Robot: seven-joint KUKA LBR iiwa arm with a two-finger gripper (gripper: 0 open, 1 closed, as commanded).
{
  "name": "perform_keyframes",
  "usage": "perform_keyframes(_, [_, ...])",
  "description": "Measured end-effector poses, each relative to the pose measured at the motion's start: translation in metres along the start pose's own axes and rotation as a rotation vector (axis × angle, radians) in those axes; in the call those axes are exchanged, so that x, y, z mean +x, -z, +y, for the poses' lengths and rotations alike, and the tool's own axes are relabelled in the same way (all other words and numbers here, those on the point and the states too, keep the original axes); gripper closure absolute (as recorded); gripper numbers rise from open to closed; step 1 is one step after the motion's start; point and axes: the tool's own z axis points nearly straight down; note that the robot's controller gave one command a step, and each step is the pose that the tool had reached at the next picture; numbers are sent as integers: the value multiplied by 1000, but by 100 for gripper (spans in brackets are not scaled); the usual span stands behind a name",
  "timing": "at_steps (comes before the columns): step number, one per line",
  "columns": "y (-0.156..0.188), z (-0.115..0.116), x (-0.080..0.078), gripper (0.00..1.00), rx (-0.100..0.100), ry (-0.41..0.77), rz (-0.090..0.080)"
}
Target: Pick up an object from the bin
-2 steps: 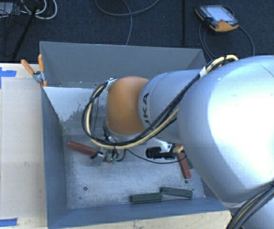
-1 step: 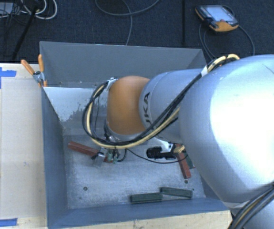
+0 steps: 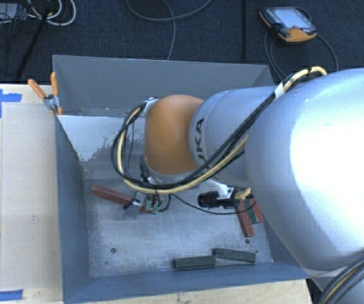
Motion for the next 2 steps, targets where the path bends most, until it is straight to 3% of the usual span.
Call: perform_keyframes(2, [24, 2, -3, 100, -9, 0, -11])
